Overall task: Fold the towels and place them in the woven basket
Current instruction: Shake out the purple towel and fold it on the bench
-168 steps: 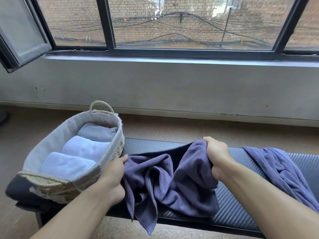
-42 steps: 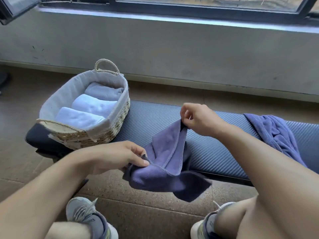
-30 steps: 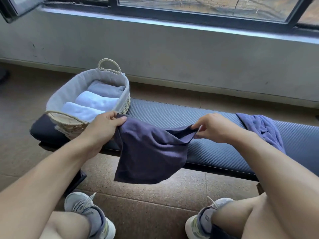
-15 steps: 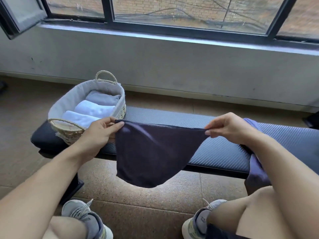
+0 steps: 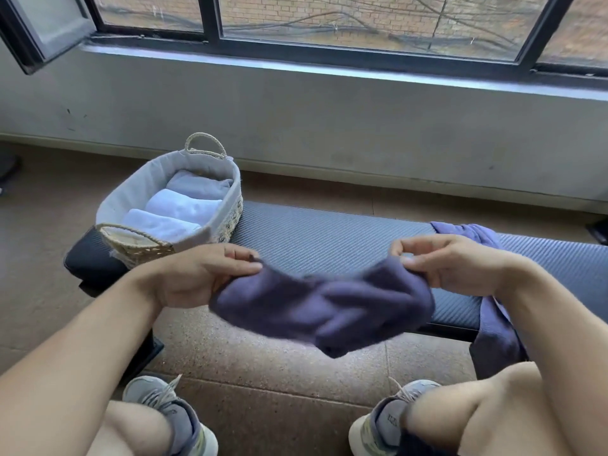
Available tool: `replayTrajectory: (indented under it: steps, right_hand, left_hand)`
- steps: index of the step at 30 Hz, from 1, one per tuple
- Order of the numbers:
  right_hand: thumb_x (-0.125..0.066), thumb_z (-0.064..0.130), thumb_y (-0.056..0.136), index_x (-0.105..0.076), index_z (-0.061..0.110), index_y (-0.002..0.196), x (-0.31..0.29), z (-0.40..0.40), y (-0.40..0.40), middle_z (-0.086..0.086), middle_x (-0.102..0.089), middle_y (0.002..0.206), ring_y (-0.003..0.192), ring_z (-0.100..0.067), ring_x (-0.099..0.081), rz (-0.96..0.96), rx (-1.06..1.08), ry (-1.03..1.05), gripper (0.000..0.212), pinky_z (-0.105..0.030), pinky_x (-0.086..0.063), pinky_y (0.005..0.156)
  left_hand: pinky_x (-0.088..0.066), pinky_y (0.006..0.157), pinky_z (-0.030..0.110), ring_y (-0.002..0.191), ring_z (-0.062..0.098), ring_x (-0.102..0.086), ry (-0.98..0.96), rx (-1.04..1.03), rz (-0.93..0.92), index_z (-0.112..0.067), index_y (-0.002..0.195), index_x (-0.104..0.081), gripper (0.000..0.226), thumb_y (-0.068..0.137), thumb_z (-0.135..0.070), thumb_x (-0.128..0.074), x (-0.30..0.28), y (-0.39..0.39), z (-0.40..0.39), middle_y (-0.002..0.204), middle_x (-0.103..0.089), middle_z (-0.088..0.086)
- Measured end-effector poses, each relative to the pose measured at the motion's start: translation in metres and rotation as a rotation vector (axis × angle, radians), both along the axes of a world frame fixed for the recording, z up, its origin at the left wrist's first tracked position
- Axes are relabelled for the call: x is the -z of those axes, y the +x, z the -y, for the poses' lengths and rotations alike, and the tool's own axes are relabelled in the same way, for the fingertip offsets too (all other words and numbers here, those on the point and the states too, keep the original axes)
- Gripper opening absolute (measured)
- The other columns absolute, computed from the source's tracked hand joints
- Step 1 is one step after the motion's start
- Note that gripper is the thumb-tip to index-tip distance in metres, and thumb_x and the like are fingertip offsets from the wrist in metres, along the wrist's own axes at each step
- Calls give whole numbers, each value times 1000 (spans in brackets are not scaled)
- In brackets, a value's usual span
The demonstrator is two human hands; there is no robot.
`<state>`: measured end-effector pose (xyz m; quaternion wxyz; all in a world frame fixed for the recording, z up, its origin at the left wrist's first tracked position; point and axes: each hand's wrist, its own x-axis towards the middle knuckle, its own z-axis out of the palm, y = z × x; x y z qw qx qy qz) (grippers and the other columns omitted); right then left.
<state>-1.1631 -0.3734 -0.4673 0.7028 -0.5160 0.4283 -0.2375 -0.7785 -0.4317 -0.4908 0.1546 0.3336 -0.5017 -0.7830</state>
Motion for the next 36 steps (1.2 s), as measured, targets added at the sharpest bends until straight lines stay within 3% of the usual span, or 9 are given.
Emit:
replayTrajectory:
  steps: [3, 6, 8, 13, 18, 22, 26, 31, 36]
  right_hand:
    - [-73, 23, 91, -64, 11, 93, -2, -3, -16, -9, -53, 79, 69, -12, -50, -96, -49, 34, 15, -23, -40, 61]
    - [-69, 23, 88, -59, 7, 91, 15, 10, -24, -9, -58, 76, 66, -9, -57, -301, 260, -137, 19, -23, -54, 68]
    - [-63, 17, 95, -59, 9, 89, 25, 19, -25, -3, -62, 76, 68, -6, -61, -500, 346, -239, 11, -35, -56, 82]
    - [-57, 18, 102, -62, 13, 91, 37, 38, -27, -4, -64, 86, 81, -14, -60, -635, 458, -374, 13, -42, -55, 89]
    - [-57, 22, 102, -64, 19, 88, 48, 52, -30, 0, -66, 78, 76, -14, -60, -780, 416, -400, 17, -37, -56, 80]
    - [-62, 4, 97, -66, 22, 82, 49, 58, -34, 12, -68, 65, 63, 1, -59, -774, 435, -454, 24, -8, -46, 62]
    - [-64, -1, 95, -67, 26, 81, 50, 61, -35, 6, -69, 74, 56, 8, -58, -850, 428, -490, 30, -5, -45, 61]
    - [-59, 0, 98, -66, 21, 87, 53, 61, -29, -4, -69, 86, 78, -13, -61, -720, 499, -440, 25, -20, -53, 68]
    - [-50, -7, 97, -66, 21, 96, 56, 58, -14, -13, -60, 84, 76, -21, -53, -534, 536, -403, 32, -34, -50, 73]
  left_hand:
    - [-58, 65, 24, 72, 14, -69, -9, -102, 1, -14, 92, -71, 20, 82, -27, -83, 5, -4, 4, 87, -71, 7]
    - [-59, 65, 21, 71, 11, -71, -165, -519, 107, -11, 104, -69, 19, 90, -22, -70, 12, -12, 18, 92, -73, 6]
    - [-58, 65, 20, 76, 12, -73, -248, -596, 197, -1, 108, -70, 20, 93, -14, -68, 19, -14, 26, 96, -76, 10]
    - [-56, 97, 39, 107, 22, -71, -314, -669, 313, -15, 95, -79, 12, 84, -19, -80, 28, -16, 42, 102, -79, 6]
    - [-49, 75, 27, 88, 9, -68, -270, -678, 334, -13, 98, -76, 27, 74, -22, -86, 24, -16, 48, 87, -78, -2]
    - [-39, 64, 24, 71, 5, -58, -316, -596, 406, -18, 84, -82, 7, 78, -20, -84, 20, -15, 48, 71, -72, -8]
    - [-34, 48, 15, 46, 1, -47, -401, -561, 428, -16, 86, -81, 7, 79, -18, -83, 17, -14, 48, 59, -61, -6]
    - [-44, 45, 15, 56, 4, -61, -424, -540, 440, -9, 90, -76, 7, 84, -11, -79, 21, -17, 44, 66, -66, -3]
    - [-58, 50, 23, 61, 27, -75, -98, -609, 265, -4, 101, -60, 10, 94, -5, -67, 26, -28, 37, 89, -63, 12]
